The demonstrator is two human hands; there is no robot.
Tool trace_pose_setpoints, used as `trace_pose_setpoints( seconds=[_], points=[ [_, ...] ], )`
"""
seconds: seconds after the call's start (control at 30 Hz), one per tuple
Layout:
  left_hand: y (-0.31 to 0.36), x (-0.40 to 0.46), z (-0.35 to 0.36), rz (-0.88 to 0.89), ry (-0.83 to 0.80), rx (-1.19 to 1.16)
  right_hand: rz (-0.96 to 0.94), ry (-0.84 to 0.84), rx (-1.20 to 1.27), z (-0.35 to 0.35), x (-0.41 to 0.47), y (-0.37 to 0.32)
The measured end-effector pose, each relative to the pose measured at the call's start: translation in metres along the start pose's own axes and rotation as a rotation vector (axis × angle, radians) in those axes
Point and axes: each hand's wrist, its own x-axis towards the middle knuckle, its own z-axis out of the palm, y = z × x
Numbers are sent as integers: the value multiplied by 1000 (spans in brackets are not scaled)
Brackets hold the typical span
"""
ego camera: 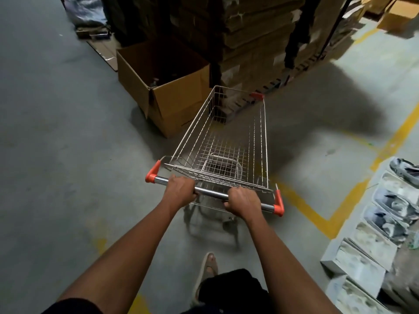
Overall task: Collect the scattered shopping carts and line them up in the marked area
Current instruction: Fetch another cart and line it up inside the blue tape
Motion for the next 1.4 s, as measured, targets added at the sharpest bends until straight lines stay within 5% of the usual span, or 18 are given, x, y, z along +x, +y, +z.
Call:
trace_pose_setpoints(
  seconds=[0.73,1.13,1.4],
  points=[
    [215,-125,28,-684,-122,-183,-733,-86,-248,0,-37,131],
    [331,-190,29,-695,-126,-555,-922,-6,-469,-13,-78,163],
    [382,-224,48,-899,-45,-763,-1124,10,-552,-2,-94,135]
  ],
)
